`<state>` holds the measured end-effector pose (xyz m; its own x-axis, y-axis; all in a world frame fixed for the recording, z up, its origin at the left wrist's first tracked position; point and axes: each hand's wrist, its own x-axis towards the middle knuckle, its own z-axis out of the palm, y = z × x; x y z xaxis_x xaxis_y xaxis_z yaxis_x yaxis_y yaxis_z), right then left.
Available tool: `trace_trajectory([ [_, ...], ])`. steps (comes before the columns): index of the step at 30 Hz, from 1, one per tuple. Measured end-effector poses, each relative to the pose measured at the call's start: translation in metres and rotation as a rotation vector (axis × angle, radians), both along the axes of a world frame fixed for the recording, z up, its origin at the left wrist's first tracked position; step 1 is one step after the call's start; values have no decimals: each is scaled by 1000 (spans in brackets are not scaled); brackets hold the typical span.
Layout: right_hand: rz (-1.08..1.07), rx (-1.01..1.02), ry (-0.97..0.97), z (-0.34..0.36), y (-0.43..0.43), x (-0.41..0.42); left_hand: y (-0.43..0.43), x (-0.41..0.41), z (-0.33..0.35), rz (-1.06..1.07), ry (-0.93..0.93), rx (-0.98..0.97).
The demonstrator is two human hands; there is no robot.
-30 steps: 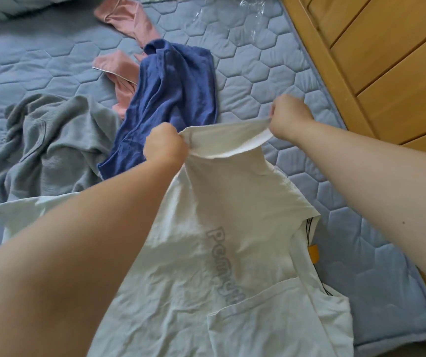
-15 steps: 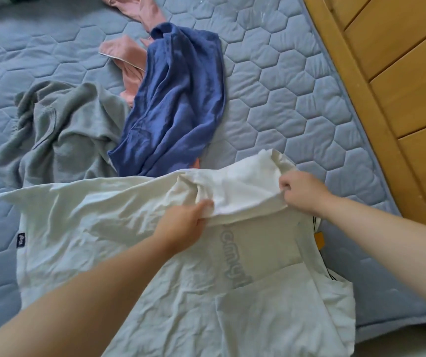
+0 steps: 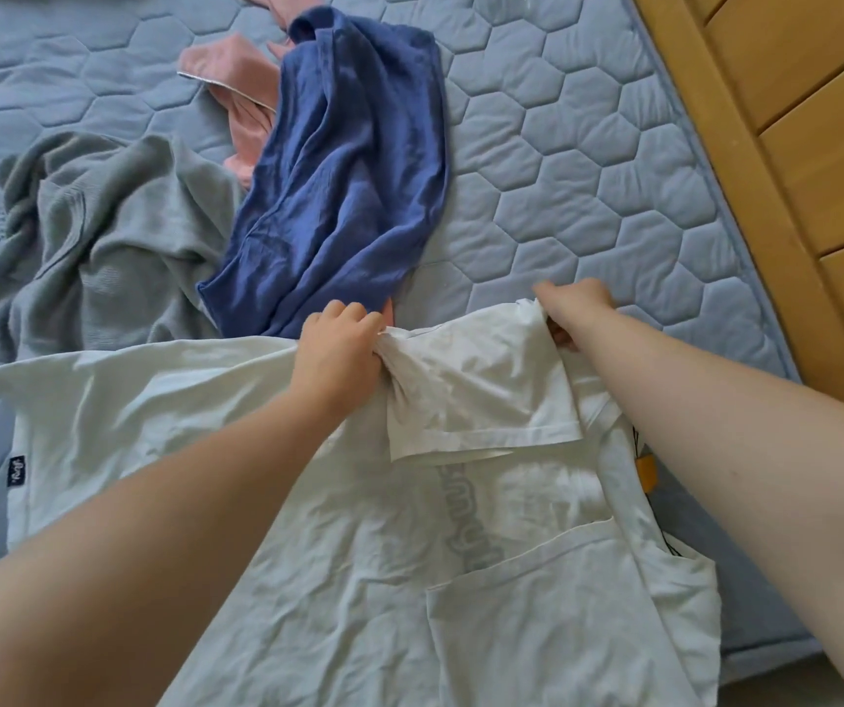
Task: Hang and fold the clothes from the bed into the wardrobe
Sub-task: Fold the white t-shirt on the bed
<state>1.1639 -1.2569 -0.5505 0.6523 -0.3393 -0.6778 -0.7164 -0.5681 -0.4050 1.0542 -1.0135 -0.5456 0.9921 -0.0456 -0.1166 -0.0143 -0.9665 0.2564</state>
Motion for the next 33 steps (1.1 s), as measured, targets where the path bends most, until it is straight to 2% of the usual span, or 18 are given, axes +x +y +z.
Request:
trace_trajectory([
  [3,-231,168,-73,-1,-3,12,10,4,2,-88,-89,-28],
  [5,-466,242,-142,-2,-14,16,17,2,0,-41,-60,-29],
  [6,-512,292,-121,-1,-16,14,19,2,-2,-26,-33,-22],
  [9,-381,371,29,1,-16,-1,22,1,-7,-10,-19,-55],
  [13,-45,422,159,2,-13,-12,25,2,-11,89,31,-82],
  [14,-48,430,189,3,-14,-14,26,3,-11,158,70,-86],
  [17,-205,389,108,1,-23,-18,28,7,-9,316,169,-119],
  [19,-239,458,182,4,-25,-26,27,5,-4,318,93,-121],
  [21,-195,497,292,4,-27,-36,22,0,2,348,-57,-156],
  [22,-165,509,324,2,-30,-43,16,-4,5,388,-63,-194],
  [23,-137,523,346,0,-34,-49,8,-9,8,430,13,-243],
  [26,-153,569,382,-3,-44,-63,-20,-25,13,528,455,-326],
  [29,-189,584,369,-1,-51,-69,-31,-39,12,565,660,-465],
  [31,-284,611,326,2,-52,-71,-35,-44,15,709,725,-743],
  [33,-372,626,246,3,-53,-76,-36,-49,17,919,793,-1102],
])
